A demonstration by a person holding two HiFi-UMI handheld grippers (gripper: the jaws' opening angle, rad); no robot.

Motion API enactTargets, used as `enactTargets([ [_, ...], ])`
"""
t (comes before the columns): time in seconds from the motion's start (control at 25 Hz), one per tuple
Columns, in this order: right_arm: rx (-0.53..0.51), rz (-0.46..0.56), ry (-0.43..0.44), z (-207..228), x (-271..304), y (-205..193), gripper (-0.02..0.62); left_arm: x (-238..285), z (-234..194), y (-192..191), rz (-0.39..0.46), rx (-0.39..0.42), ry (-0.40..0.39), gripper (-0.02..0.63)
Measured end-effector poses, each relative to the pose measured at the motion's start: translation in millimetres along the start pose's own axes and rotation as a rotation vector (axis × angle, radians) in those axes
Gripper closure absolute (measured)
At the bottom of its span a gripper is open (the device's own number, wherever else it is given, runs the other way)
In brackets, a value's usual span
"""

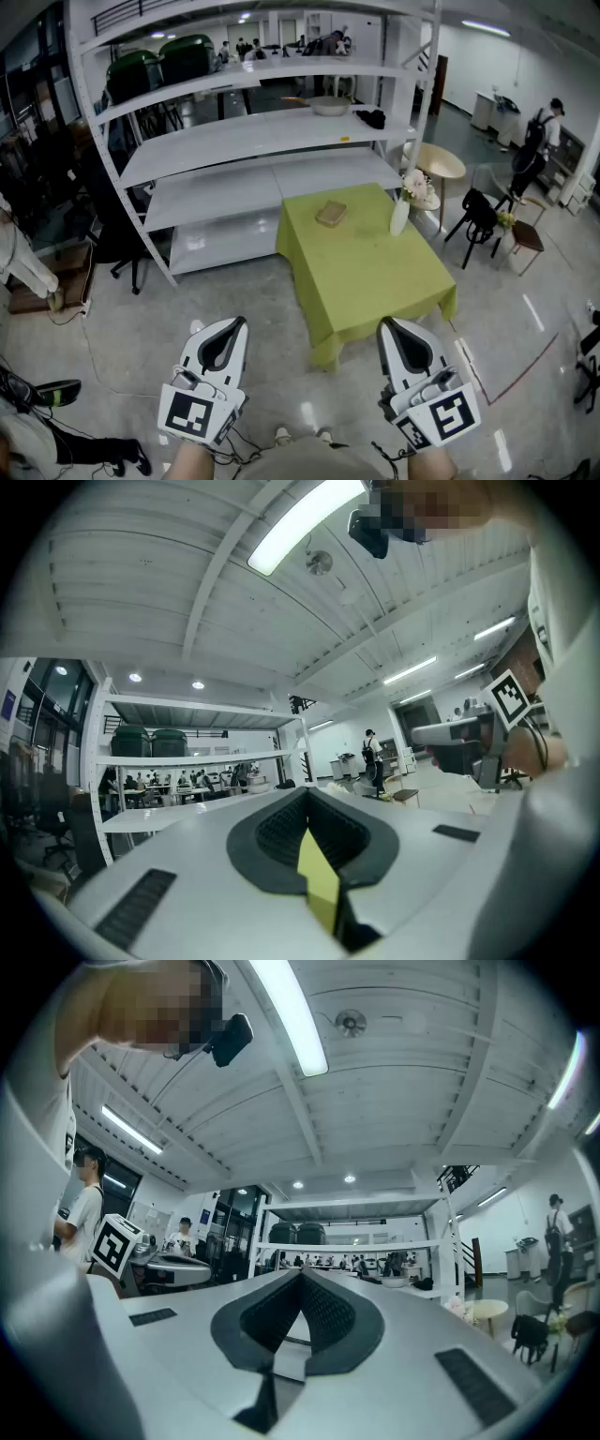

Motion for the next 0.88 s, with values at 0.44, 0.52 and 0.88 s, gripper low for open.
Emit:
enactTargets([
  [0.44, 0.015, -0.005, 0.019, 25.6, -0.9, -0.1, 0.59, 22.5, 16.9, 1.1, -0.009, -0.008, 0.004, 0.6],
  [0.52, 0.01, -0.01, 0.021, 32.2, -2.0, -1.5, 0.59, 27.5, 22.5, 2.0, -0.009, -0.008, 0.005, 0.6],
  [0.88, 0.027, -0.026, 0.017, 60.2, -4.6, -18.1, 0.591, 46.2, 43.6, -2.1, -0.01, -0.015, 0.02, 0.6],
])
Point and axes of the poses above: the fingertips, and each gripper's own axes: x forward along the fingers, z to its right, y out of its top, the point moved 3 cm from there along -x, backward along the fingers, and after that the axes turned 15 degrees about -y, right-handed, at the moved point
